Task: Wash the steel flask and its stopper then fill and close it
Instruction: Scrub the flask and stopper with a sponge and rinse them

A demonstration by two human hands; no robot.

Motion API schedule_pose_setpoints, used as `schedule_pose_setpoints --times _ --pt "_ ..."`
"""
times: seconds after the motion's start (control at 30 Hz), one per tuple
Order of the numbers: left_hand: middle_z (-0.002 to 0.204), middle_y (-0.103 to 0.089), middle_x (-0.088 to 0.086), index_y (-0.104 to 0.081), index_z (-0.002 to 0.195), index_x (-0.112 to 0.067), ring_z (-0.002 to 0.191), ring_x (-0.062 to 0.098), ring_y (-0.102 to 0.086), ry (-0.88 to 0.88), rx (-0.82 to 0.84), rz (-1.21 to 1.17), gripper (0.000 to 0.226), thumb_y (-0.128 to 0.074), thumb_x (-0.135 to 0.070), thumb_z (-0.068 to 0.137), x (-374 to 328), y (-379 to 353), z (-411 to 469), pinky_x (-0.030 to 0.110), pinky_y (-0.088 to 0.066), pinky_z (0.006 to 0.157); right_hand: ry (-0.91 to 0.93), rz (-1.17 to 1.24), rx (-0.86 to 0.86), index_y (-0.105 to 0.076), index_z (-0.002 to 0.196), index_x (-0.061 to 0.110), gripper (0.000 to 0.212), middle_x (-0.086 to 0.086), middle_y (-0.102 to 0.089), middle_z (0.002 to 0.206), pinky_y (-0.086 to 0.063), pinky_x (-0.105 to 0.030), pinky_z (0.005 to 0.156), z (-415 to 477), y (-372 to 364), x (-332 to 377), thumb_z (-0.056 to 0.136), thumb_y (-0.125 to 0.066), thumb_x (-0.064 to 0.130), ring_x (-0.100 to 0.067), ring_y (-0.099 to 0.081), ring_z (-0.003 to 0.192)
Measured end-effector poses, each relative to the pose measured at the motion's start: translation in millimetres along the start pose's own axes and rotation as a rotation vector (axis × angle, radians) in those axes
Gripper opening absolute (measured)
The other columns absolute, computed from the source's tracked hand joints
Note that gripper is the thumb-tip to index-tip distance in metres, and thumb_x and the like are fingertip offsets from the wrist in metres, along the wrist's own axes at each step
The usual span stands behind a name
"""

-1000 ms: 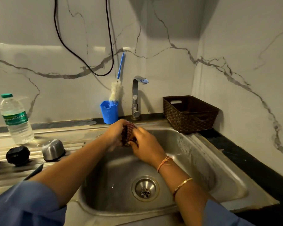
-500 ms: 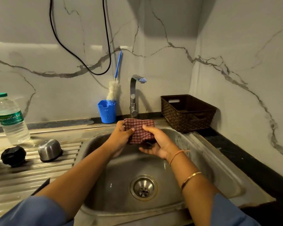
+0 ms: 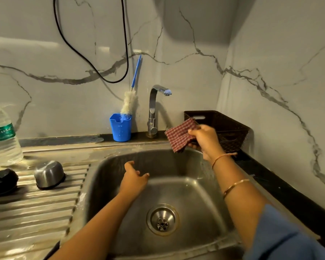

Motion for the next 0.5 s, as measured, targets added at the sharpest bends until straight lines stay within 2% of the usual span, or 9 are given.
schedule_pose_setpoints --times 0.07,0.13,0.23,0.33,0.5 --pt "0.134 -0.051 0.013 -0.014 0.146 -0.015 0.120 0.025 -0.053 -0.045 0.010 0.094 0.076 -0.063 -0.017 0.088 -0.2 -0.4 1.7 0.040 -0.045 0.100 0.055 -0.030 -0.049 -0.059 0.090 0.014 0.009 -0.007 -0.065 0.092 -0.055 -0.032 0.065 21.3 7.3 18.2 0.090 -0.055 0.006 -0.018 -0.063 0.081" --pt "0.136 -0.050 0.011 -0.018 0.145 -0.015 0.120 0.025 -0.053 -0.079 0.008 0.154 0.074 -0.064 -0.019 0.087 -1.2 -0.7 4.6 0.040 -0.045 0.100 0.116 -0.097 -0.090 -0.059 0.093 0.014 0.007 -0.005 -0.065 0.095 -0.055 -0.031 0.065 43.2 15.8 34.9 0.090 -0.056 0.009 -0.016 -0.062 0.082" --pt "0.138 -0.047 0.009 -0.023 0.144 -0.018 0.117 0.024 -0.054 -0.115 -0.029 0.234 0.071 -0.065 -0.024 0.087 -2.8 -0.4 7.9 0.042 -0.048 0.096 0.227 -0.262 -0.179 -0.062 0.100 0.014 0.013 -0.005 -0.066 0.102 -0.056 -0.035 0.077 73.7 30.8 55.5 0.088 -0.057 0.013 -0.020 -0.063 0.092" --pt "0.138 -0.044 0.008 -0.026 0.142 -0.018 0.113 0.023 -0.056 -0.146 -0.071 0.312 0.067 -0.063 -0.028 0.087 -5.3 -0.1 8.4 0.037 -0.050 0.089 0.321 -0.475 -0.287 -0.063 0.108 0.012 0.022 -0.005 -0.065 0.109 -0.044 -0.026 0.075 94.1 46.7 67.9 0.088 -0.055 0.015 -0.021 -0.059 0.099" --pt "0.137 -0.042 0.007 -0.029 0.139 -0.019 0.108 0.020 -0.056 -0.148 -0.118 0.383 0.061 -0.061 -0.031 0.089 -6.4 3.0 10.9 0.029 -0.048 0.079 0.270 -0.856 -0.321 -0.061 0.114 0.004 0.027 -0.019 -0.062 0.116 -0.043 -0.033 0.083 125.1 68.8 53.7 0.089 -0.051 0.011 -0.036 -0.056 0.107"
Point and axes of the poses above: each hand's wrist, its own z-axis towards the middle knuckle, its own y-axis out of the back of the hand, x = y × z, the point moved 6 cm from there along z, towards the middle knuckle
